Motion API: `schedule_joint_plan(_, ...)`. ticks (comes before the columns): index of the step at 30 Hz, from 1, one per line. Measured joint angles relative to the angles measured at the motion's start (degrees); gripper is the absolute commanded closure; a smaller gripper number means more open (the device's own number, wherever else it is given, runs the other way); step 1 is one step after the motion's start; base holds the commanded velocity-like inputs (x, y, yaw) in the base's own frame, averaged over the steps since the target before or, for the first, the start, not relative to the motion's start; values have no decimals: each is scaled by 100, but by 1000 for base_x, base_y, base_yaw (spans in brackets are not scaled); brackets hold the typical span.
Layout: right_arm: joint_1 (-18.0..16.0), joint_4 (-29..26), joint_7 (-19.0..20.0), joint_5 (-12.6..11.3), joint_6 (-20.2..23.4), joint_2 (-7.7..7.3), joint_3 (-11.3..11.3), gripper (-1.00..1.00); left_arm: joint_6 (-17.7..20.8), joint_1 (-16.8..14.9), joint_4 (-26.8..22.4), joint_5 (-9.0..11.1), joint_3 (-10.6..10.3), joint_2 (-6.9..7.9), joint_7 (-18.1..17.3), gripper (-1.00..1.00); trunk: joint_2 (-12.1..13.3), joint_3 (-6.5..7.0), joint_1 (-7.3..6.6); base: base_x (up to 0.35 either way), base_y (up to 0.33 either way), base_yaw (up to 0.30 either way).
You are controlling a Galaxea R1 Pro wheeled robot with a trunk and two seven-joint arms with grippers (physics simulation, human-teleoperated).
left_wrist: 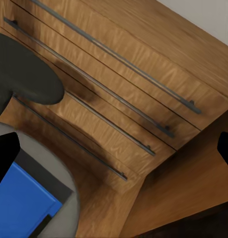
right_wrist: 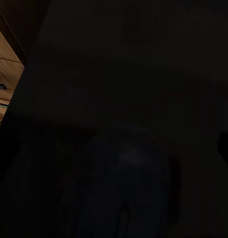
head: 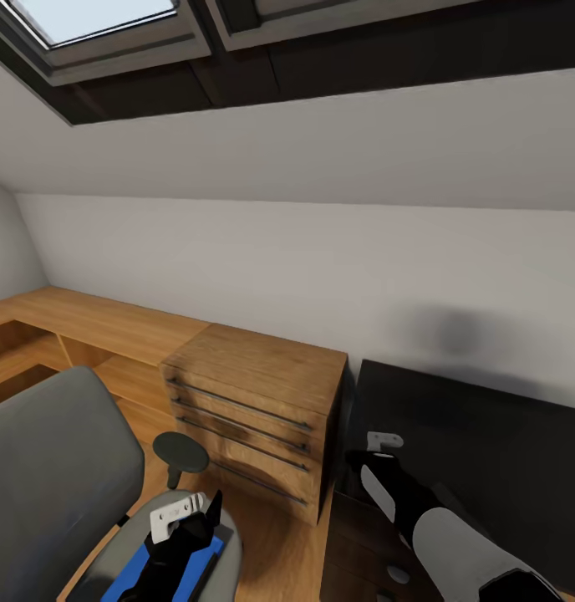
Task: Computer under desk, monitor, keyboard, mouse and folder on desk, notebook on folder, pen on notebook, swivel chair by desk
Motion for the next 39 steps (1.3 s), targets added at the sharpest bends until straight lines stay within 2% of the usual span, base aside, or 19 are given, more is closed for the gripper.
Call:
schedule_joint_plan(9, 2, 4, 0, 0, 11, 0, -14, -100, 2, 0, 0, 1, -4, 0, 5, -100, -361, -162, 198, 0, 0, 0)
schedule_joint_plan(39, 1, 79, -7, -8, 139, 16, -103, -100, -11, 0, 0, 1, 23, 0, 8, -100, -363, -162, 198, 0, 0, 0)
